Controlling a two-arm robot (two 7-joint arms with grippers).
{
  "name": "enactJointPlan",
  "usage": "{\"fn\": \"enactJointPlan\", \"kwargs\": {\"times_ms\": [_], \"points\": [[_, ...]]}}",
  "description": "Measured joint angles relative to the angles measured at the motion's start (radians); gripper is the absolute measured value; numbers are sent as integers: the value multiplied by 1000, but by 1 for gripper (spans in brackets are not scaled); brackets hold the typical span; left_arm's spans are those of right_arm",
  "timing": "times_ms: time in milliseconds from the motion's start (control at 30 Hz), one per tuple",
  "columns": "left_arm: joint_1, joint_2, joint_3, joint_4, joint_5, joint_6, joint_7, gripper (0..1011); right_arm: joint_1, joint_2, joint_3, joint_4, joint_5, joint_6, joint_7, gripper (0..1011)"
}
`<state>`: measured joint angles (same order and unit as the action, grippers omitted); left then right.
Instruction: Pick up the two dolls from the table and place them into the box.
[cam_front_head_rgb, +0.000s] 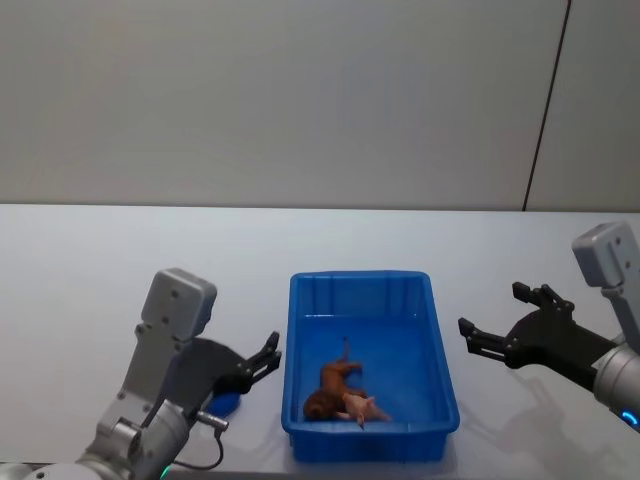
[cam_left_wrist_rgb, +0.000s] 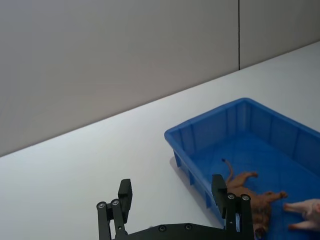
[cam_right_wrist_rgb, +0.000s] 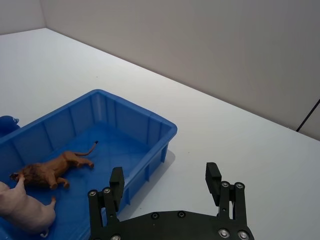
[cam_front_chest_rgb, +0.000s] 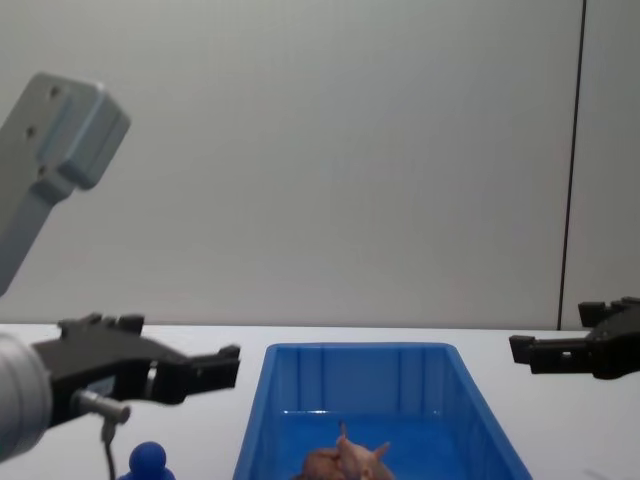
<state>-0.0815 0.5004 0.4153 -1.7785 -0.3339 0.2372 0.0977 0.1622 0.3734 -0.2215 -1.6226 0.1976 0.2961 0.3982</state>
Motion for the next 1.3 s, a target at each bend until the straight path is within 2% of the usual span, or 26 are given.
{"fn": "enactJointPlan", "kwargs": {"times_ms": [333,533,1300], "points": [[26,21,-15,19,-42,22,-5,1002,0,1,1,1,0,-1,1,1001],[29,24,-21,51,-56,37,-30,1001,0,1,1,1,0,-2,1,1001],[-34,1,-41,220,-35,44,-175,1002,0,1,1,1,0,-2,1,1001]]}}
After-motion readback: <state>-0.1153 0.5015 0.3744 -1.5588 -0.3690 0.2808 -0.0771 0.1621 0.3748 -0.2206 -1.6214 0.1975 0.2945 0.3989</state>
